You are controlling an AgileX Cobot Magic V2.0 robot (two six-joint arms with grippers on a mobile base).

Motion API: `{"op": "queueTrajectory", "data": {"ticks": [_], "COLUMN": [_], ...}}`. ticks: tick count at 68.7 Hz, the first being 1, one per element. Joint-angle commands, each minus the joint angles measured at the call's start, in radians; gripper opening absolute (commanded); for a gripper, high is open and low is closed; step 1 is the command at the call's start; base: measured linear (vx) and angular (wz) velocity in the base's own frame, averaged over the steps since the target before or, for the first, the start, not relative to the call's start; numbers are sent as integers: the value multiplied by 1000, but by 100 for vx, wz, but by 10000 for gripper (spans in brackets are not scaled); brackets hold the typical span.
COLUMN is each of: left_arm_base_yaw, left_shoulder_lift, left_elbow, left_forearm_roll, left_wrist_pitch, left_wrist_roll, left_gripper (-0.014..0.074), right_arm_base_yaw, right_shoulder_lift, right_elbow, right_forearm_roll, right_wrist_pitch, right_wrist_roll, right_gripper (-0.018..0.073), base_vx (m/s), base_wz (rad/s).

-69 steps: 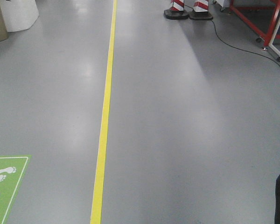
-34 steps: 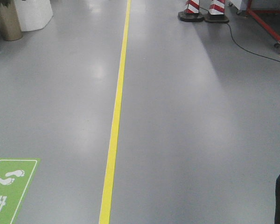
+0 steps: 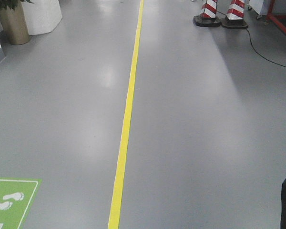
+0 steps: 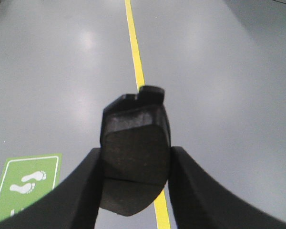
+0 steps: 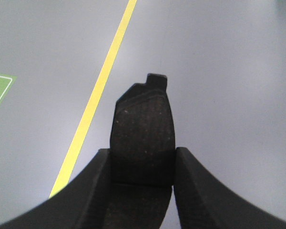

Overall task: Move and align brake pads A on conveyor
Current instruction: 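Drive the base along the yellow floor line holding both pads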

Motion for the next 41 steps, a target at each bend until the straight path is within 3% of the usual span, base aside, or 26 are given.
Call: {"op": "queueTrajectory", "data": {"ticks": [1,41], "left_arm_base_yaw": [-1,-1], "left_shoulder_lift": [6,6], "left_elbow": [-30,-30], "left_forearm_roll": [-3,-3], "left_wrist_pitch": [-95,-95], "left_wrist_roll": [0,0], "left_gripper": [-6,-6], "right_arm_base_yaw": [-7,-7], "right_shoulder_lift": [2,2], "right_elbow": [-31,-31], "right_forearm_roll": [-6,-6], "right_wrist_pitch": [-80,-80], "right_wrist_roll": [0,0], "right_gripper": [-7,-7], "base_vx": [43,50], "base_wz": [3,1]}}
